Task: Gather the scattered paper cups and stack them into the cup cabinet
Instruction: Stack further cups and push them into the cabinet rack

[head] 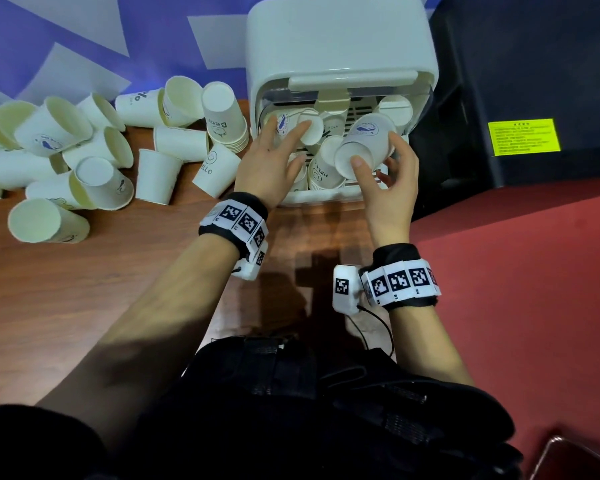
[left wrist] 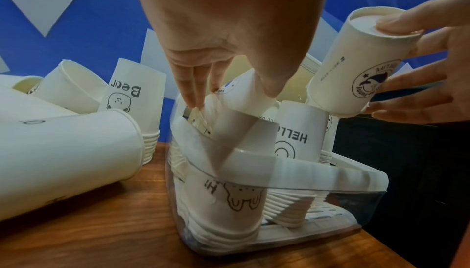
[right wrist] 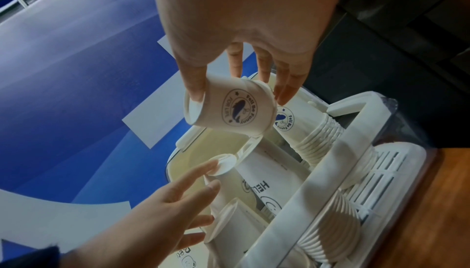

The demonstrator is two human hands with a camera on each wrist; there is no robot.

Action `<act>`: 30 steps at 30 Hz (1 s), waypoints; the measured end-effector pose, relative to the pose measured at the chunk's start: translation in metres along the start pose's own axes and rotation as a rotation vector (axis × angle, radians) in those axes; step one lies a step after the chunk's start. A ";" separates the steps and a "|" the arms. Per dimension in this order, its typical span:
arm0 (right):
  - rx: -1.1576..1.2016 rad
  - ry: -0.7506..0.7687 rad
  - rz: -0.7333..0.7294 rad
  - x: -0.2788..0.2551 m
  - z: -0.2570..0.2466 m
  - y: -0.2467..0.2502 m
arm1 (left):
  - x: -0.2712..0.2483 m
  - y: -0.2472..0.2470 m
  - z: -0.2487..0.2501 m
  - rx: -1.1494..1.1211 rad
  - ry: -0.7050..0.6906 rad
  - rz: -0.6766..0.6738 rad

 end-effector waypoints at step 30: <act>-0.062 0.229 -0.253 -0.009 -0.052 -0.061 | -0.020 0.018 -0.048 -0.226 0.201 0.130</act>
Point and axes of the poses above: each hand's wrist, its own x-axis towards the middle knuckle, its own y-axis out of the back of the hand, z = x × y, the point moved 9 cm from there along x, towards the middle knuckle, and after that the axes turned 13 degrees about z, right-handed, at the moved point
